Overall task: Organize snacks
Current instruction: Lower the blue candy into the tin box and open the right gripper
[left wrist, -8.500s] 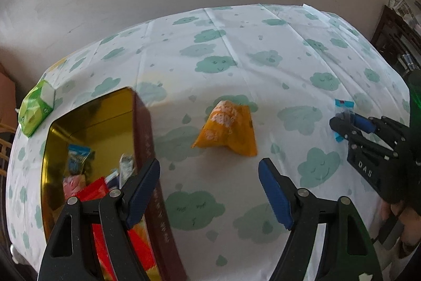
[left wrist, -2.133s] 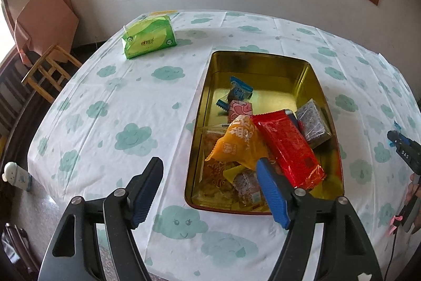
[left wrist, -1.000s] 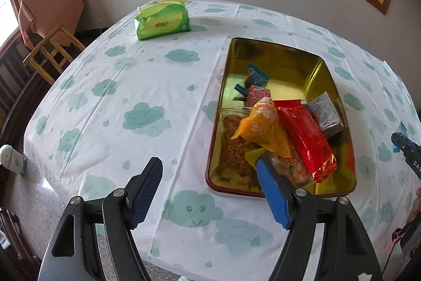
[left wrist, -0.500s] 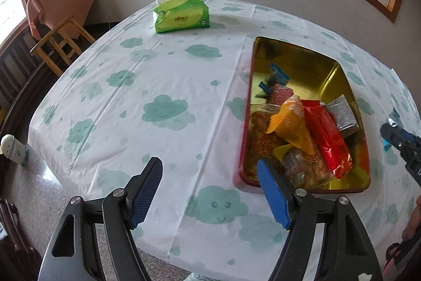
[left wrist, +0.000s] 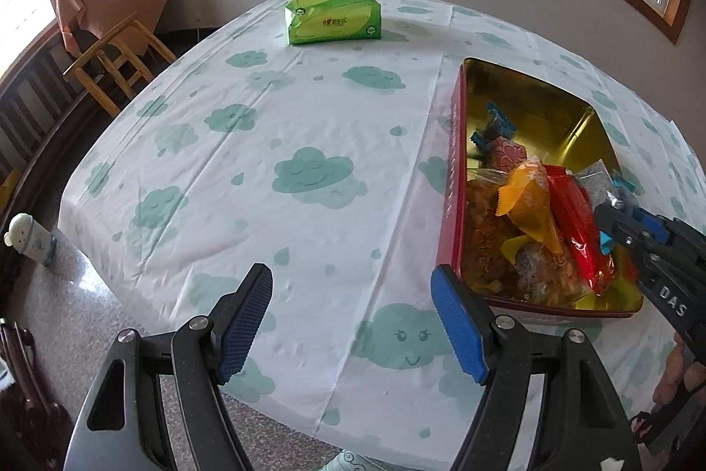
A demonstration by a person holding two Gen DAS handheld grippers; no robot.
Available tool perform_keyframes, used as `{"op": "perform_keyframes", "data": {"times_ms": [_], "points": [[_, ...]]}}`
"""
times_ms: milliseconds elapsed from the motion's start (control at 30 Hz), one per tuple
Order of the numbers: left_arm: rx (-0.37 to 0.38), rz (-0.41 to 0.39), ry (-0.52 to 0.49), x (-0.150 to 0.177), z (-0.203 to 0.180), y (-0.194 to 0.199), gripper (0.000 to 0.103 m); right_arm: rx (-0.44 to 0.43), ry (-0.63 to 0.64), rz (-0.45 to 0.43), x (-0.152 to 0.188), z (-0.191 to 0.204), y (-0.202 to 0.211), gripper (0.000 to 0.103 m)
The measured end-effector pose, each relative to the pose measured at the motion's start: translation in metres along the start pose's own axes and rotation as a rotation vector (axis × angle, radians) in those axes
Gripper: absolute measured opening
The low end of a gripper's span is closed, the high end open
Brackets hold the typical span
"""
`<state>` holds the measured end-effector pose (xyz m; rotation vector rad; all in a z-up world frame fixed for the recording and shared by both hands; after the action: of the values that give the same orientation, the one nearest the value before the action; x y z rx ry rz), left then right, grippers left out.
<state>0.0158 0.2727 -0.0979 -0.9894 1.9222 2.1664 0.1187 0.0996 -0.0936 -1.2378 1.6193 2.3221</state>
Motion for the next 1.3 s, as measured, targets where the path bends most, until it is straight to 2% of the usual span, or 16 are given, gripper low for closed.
{"op": "perform_keyframes", "data": {"times_ms": [167, 700, 900, 1167, 1300], "points": [[-0.009, 0.004, 0.006, 0.001, 0.003, -0.001, 0.077, 0.013, 0.001, 0.015, -0.001, 0.001, -0.015, 0.029], [-0.003, 0.007, -0.008, 0.005, -0.003, 0.002, 0.078, 0.021, -0.024, 0.007, -0.006, 0.000, -0.028, 0.032], [0.003, 0.004, -0.018, 0.006, -0.010, 0.007, 0.079, 0.010, -0.011, -0.001, -0.005, 0.006, -0.022, 0.048], [0.000, -0.004, -0.023, 0.008, -0.014, 0.013, 0.082, -0.005, -0.021, -0.043, -0.007, 0.011, 0.000, 0.079], [0.000, -0.008, -0.029, 0.008, -0.018, 0.015, 0.082, -0.030, -0.037, -0.073, -0.007, 0.009, 0.017, 0.088]]}}
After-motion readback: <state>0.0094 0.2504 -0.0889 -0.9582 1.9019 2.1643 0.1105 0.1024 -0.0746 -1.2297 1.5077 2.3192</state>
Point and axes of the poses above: each gripper's, at about its wrist camera, not at the fingertips, and y roughly against the way its jaws point, z to its left, x to its underside, the point moved 9 cm from there along -y, roughly the way its jaws point
